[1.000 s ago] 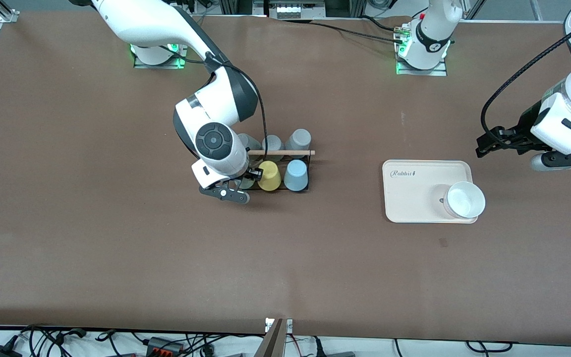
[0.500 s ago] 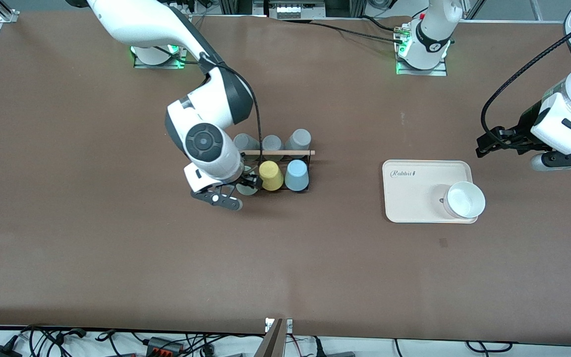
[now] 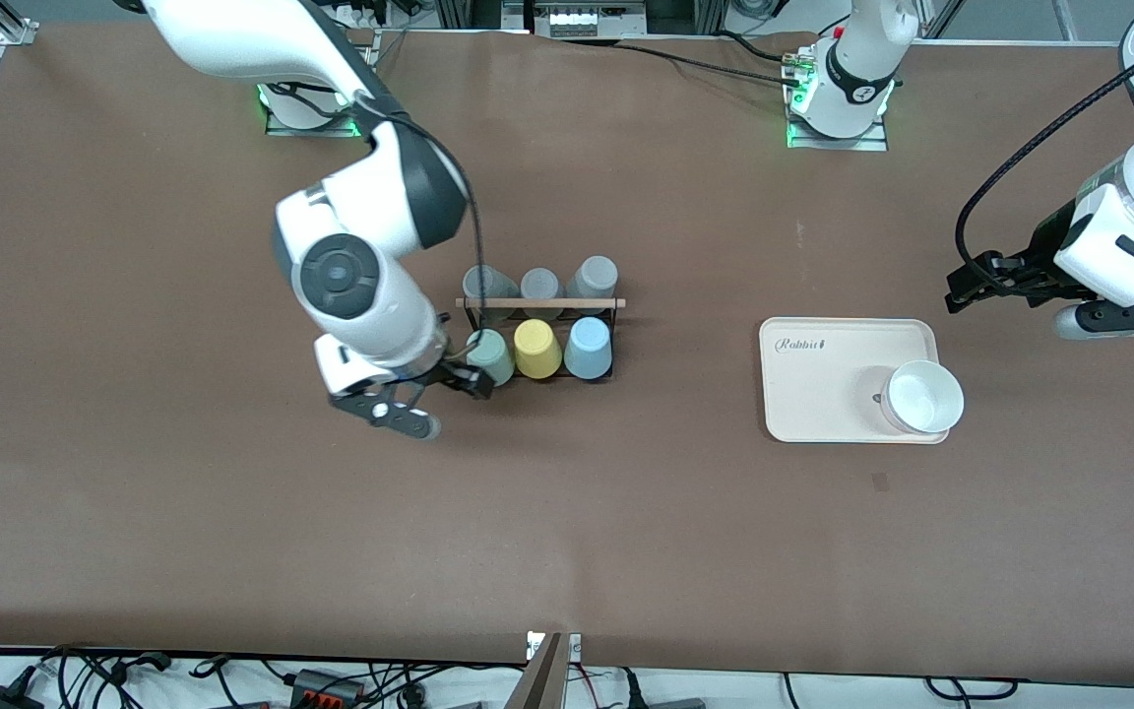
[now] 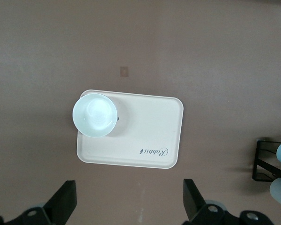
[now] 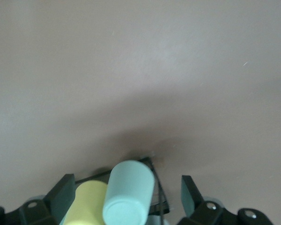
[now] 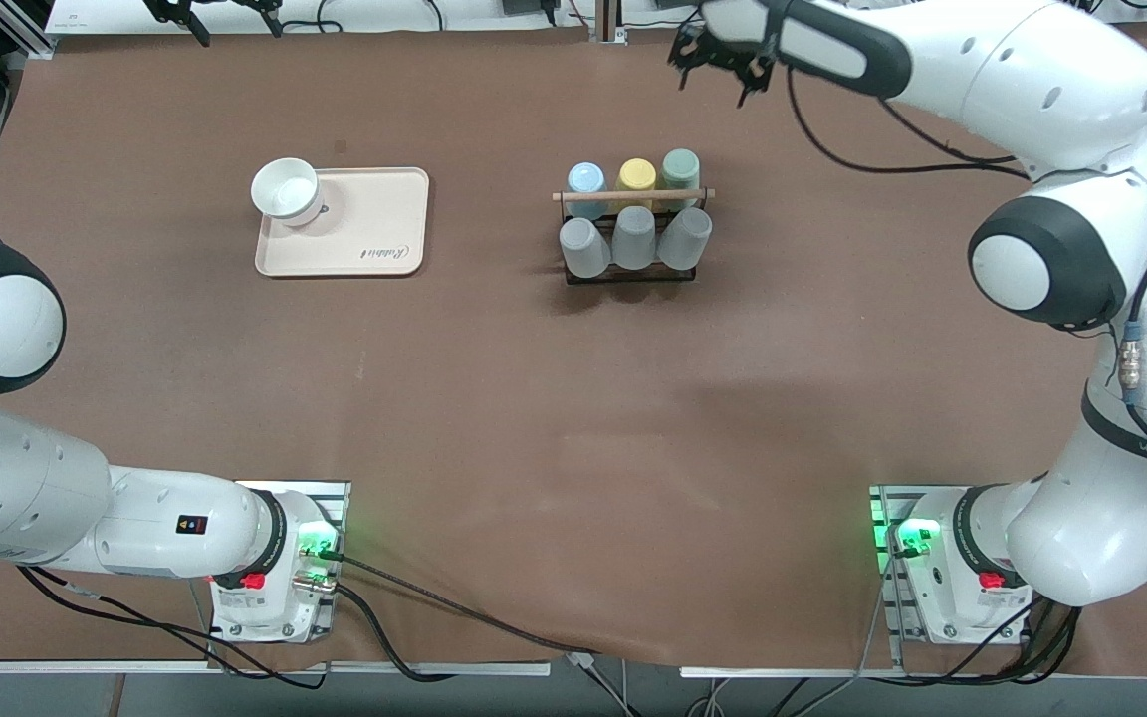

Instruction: Hang scattered cups on rack with three cups

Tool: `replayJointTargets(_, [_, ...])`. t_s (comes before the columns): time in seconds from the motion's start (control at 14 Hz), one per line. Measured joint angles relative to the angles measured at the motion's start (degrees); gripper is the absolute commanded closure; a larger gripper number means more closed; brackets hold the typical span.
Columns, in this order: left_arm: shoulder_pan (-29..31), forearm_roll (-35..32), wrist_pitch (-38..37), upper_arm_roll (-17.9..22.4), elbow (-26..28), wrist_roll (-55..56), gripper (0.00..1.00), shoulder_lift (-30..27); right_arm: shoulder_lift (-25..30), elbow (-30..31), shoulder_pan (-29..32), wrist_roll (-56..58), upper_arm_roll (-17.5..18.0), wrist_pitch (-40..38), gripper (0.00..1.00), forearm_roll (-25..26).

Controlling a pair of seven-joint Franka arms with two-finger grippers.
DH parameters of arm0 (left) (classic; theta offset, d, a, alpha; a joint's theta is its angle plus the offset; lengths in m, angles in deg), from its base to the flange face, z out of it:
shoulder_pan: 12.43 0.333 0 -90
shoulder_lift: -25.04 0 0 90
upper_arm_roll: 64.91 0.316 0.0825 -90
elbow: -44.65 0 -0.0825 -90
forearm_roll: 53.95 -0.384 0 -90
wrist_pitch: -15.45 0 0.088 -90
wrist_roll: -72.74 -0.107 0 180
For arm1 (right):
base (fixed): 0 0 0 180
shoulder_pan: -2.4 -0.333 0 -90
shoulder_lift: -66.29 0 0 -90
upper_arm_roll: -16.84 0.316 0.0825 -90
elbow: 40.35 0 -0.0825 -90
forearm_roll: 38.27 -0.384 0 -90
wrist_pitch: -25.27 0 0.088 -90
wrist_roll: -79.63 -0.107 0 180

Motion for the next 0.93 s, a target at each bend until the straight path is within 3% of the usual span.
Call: replayJointTargets(0.93, [0.0,0.0,0.15,0.04,0.0,-0.18,0.0,0.0,9.74,-2.09,23.17,37.62,-1.15,-8.05,0.0,0.2])
